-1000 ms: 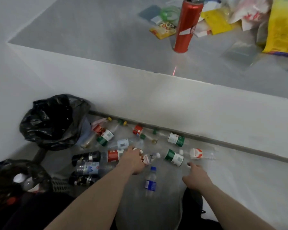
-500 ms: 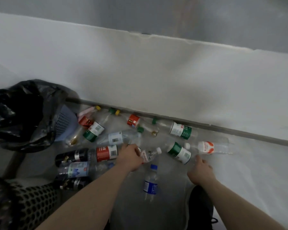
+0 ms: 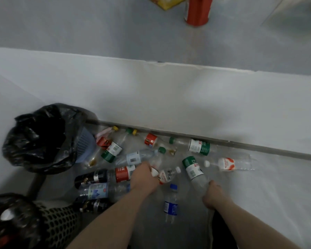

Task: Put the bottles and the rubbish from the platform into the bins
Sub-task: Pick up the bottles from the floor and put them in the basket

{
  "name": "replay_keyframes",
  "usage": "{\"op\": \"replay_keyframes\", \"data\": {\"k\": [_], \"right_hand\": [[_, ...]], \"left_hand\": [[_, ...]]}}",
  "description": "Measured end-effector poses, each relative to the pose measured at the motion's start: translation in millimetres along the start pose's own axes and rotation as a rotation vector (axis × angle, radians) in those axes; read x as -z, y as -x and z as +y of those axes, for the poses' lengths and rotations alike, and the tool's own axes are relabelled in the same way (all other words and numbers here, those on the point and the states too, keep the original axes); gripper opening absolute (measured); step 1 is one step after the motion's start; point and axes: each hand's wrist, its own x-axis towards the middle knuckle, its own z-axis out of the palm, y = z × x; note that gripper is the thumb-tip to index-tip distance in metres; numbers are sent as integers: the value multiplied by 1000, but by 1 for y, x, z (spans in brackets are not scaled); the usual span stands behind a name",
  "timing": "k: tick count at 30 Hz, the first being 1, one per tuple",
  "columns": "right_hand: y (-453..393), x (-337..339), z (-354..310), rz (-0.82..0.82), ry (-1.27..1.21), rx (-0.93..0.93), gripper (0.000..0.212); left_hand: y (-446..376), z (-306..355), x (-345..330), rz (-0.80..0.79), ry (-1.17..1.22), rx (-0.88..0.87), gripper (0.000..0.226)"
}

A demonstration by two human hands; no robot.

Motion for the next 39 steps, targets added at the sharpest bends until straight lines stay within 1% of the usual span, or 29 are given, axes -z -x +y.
{"op": "replay_keyframes", "data": {"k": [2,6,9,11,14,17,20,24,29,31,34,36,39], "right_hand": [[18,16,-9,14,-2,13,48],[61,56,-22,73,-21,64,26],[100,87,-21,167,-9,106,35],[131,107,-24,270,-22,123,35],[183,129,-40,396,-76,175,44],[237,145,-67,471,-91,304,38],[285,150,-100,525,-130,448,35],[344,143,-154,557,-160,634,25],[401,111,-227,560,-120,866,26],[419,92,-255,541,-100,949,26],[440,57,-289,489,-73,1052,25],[448,31,-306,433,-67,1104,27],[453,-9,-324,359,-78,1159,28]], "left_hand": [[14,8,19,22,15,-25,40],[49,30,66,63,72,-45,65],[80,44,106,100,86,-65,80],[101,50,132,153,95,-111,81],[136,55,174,232,87,-207,79],[171,39,218,321,71,-212,68],[195,6,255,400,156,-163,62],[221,-61,293,515,271,-103,70],[247,-163,319,576,544,-46,75],[255,-203,324,575,606,-22,75],[265,-258,324,545,591,49,65],[269,-291,319,559,590,110,58],[272,-330,308,576,597,185,54]]}}
